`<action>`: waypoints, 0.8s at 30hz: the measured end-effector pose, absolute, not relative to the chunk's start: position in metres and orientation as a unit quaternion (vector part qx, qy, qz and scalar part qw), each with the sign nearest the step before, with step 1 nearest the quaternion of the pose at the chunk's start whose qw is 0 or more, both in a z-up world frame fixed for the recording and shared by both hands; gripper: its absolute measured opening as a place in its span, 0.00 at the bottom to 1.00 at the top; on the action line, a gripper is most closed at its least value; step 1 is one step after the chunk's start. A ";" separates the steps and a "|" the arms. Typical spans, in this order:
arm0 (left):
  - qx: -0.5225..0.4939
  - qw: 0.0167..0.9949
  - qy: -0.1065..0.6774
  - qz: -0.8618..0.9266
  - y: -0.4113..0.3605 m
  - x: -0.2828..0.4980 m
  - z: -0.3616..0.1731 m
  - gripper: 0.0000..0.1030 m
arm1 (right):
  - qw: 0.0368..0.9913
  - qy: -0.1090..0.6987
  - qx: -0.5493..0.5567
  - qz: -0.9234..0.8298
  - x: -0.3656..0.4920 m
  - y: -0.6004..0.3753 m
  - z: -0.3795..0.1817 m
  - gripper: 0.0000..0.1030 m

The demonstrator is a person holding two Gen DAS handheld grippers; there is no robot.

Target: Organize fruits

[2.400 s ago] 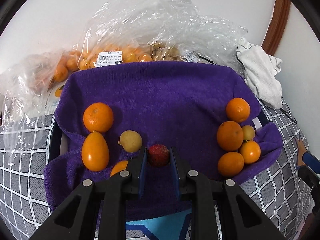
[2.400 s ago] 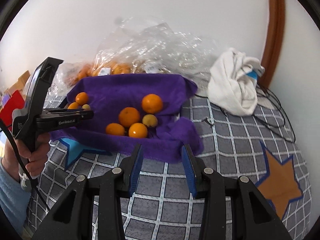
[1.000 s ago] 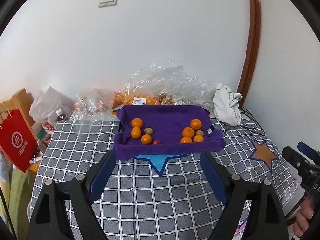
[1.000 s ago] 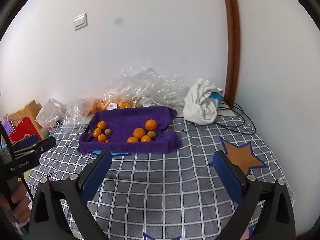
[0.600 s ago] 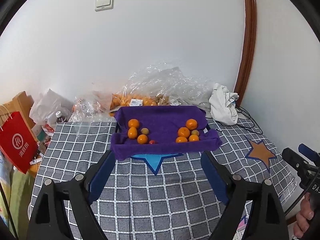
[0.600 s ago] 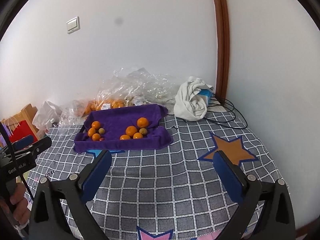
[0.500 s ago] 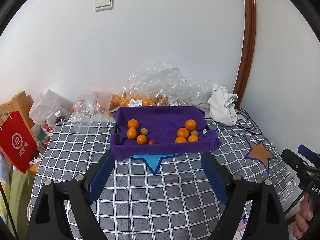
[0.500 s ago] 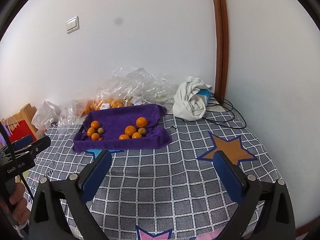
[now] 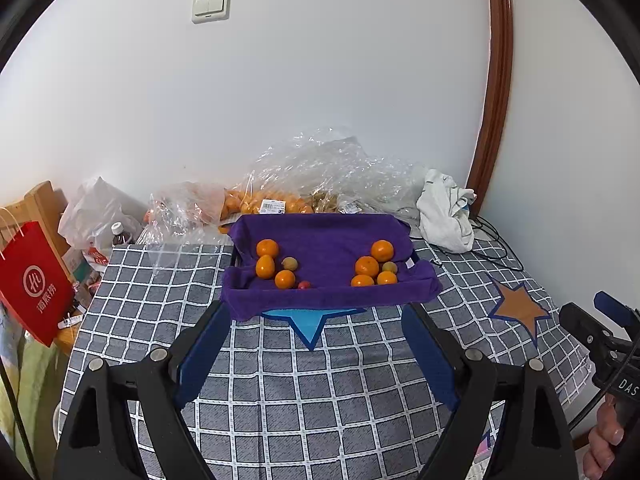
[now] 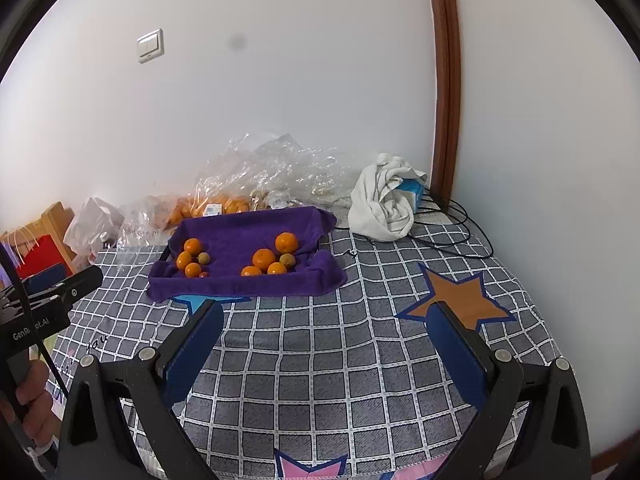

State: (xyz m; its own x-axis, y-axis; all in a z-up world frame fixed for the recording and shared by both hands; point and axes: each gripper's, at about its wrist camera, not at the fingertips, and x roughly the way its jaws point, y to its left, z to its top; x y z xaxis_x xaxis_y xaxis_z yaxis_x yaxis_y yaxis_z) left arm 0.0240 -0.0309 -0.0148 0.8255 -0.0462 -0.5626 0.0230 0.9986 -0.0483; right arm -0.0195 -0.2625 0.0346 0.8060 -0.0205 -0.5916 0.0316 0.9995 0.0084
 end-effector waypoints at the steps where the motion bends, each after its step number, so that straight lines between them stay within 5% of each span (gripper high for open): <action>1: -0.019 0.955 0.295 -0.017 -0.031 0.025 -0.015 0.84 | 0.950 0.311 0.009 -0.014 -0.019 -0.262 0.034 0.97; 24: -0.019 0.957 0.288 -0.015 -0.026 0.022 -0.013 0.84 | 0.951 0.310 0.001 -0.008 -0.020 -0.254 0.035 0.97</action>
